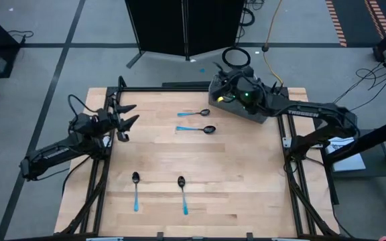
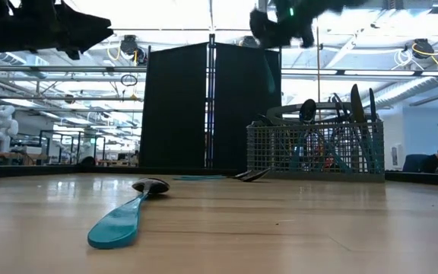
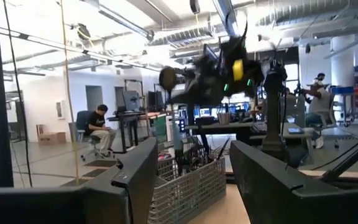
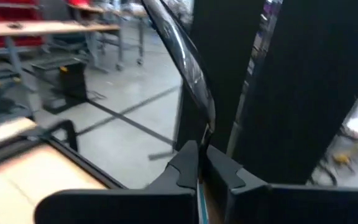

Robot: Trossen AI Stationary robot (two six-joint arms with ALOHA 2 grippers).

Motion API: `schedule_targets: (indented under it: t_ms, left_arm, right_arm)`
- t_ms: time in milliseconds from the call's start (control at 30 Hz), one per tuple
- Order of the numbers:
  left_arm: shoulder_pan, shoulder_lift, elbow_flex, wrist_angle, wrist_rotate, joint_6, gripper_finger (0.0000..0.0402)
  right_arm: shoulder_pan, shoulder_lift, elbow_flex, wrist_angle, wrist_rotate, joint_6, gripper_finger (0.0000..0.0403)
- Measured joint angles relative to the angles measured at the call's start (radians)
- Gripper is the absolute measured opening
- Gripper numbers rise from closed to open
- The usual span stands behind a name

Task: Sort silverware
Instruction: Put the blue spoon into the left of the blue utensil organizer

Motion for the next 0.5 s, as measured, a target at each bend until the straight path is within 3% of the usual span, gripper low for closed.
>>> schedule_targets:
  t_ms: [300, 500]
  left_arm:
    - [0.000, 0.002, 0.000, 0.011, 0.002, -0.035, 0.0199]
    - [-0.003, 0.002, 0.000, 0.018, 0.005, -0.037, 0.0199]
  right_arm:
    - [-0.084, 0.025, -0.160, 0.060, 0.013, 0.128, 0.0000]
    - [-0.116, 0.071, -0.173, 0.054, 0.014, 0.199, 0.0000]
